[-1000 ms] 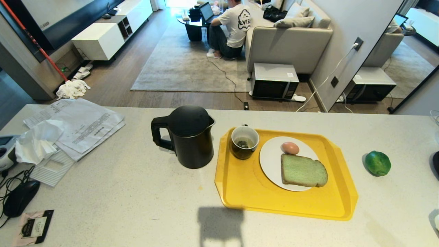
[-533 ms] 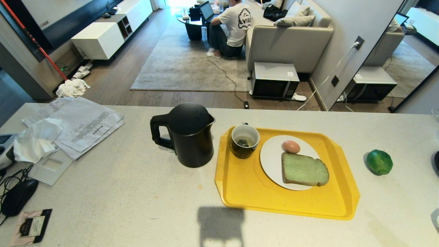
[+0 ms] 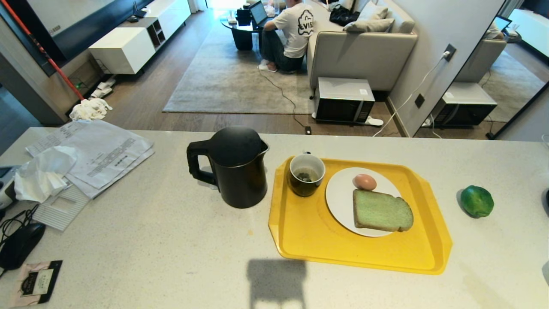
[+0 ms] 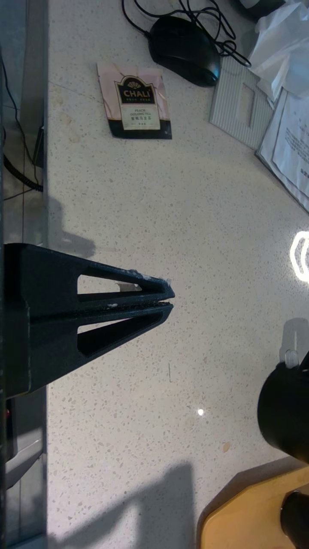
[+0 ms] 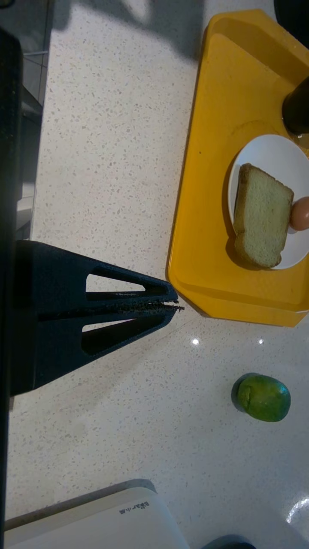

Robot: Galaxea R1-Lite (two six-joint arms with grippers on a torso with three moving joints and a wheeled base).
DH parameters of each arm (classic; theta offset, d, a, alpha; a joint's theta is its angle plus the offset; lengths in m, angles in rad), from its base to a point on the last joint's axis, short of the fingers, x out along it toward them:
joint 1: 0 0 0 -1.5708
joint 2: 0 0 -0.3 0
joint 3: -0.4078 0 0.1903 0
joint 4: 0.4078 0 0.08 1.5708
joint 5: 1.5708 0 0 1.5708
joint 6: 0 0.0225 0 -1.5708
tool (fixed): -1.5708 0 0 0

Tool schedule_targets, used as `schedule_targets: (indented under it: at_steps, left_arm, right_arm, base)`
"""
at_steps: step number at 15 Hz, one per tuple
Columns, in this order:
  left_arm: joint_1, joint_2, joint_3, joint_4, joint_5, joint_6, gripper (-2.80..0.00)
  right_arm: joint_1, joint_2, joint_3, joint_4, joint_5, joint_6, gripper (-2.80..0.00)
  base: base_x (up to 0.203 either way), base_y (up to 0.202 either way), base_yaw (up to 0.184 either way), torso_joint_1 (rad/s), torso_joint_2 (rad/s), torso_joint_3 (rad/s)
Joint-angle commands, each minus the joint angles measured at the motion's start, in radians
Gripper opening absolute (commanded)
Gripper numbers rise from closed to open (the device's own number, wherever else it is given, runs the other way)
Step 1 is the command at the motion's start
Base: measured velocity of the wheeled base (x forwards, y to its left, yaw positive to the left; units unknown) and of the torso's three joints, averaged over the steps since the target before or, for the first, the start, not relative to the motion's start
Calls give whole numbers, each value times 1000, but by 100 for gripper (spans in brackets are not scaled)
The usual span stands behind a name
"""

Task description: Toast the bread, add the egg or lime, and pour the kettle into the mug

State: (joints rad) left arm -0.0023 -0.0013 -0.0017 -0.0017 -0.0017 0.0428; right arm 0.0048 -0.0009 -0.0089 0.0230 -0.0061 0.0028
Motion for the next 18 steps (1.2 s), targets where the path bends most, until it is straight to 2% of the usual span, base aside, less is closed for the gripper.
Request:
schedule_targets:
  at_steps: [1, 18]
  left_arm:
    - [-1, 1, 0, 0, 0, 0, -280]
    - [1, 1, 0, 0, 0, 0, -280]
  right_arm:
    - [1, 1, 0, 0, 0, 0, -280]
    - [0, 1, 0, 0, 0, 0, -280]
  base:
    - [0, 0, 0, -73, 144, 76]
    - [0, 0, 0, -57, 119, 55]
